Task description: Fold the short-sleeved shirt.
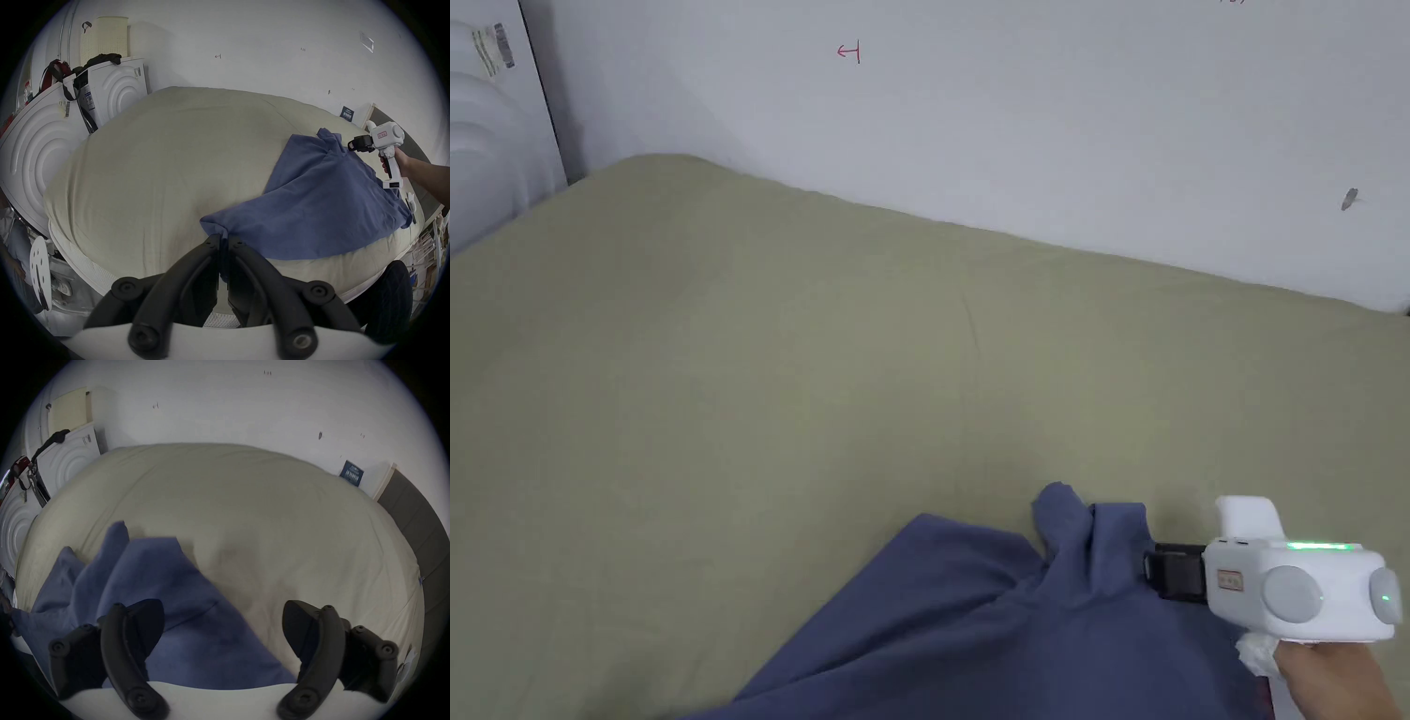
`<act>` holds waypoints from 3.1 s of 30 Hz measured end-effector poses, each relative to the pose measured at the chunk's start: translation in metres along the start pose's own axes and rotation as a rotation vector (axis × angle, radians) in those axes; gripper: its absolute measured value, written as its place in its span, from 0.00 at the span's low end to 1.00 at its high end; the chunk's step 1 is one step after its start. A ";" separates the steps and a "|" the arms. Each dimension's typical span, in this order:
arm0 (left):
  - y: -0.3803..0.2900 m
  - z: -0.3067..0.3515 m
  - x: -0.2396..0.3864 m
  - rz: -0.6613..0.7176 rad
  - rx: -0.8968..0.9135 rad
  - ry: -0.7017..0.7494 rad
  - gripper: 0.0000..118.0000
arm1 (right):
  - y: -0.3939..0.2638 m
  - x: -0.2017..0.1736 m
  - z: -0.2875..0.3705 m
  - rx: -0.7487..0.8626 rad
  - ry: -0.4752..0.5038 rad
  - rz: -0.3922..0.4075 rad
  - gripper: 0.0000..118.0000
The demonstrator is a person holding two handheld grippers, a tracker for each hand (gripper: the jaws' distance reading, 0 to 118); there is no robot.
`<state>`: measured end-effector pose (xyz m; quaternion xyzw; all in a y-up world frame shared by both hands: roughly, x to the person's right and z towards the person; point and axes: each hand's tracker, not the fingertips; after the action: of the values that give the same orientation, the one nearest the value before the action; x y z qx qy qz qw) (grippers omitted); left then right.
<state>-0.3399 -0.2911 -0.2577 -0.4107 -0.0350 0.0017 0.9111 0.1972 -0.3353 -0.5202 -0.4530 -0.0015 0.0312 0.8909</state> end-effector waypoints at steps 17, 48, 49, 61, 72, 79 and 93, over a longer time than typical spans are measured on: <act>0.061 -0.003 0.010 0.010 0.111 -0.056 0.03 | -0.017 -0.002 0.183 0.273 0.088 0.006 0.04; 0.467 0.122 0.090 -0.184 0.701 0.115 0.03 | 0.210 0.105 0.445 0.928 -0.121 -0.177 0.04; 0.460 0.109 0.090 -0.177 0.685 0.113 0.03 | 0.207 0.105 0.430 0.900 -0.118 -0.182 0.04; 0.368 -0.004 0.095 -0.136 0.548 0.128 0.03 | 0.151 0.104 0.298 0.754 -0.181 -0.268 0.04; 0.284 0.060 0.077 -0.185 0.548 0.038 0.03 | 0.043 0.091 0.370 0.776 -0.039 -0.205 0.04; 0.131 0.061 0.049 -0.232 0.375 -0.016 0.03 | -0.123 0.065 0.350 0.569 -0.028 -0.150 0.04; 0.005 0.014 0.026 -0.177 0.029 -0.071 0.54 | -0.247 0.043 0.261 0.203 0.009 -0.193 0.94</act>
<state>-0.3151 -0.2766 -0.2510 -0.3924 -0.1033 -0.0638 0.9117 0.2453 -0.2672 -0.1681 -0.3586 -0.0378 -0.0568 0.9310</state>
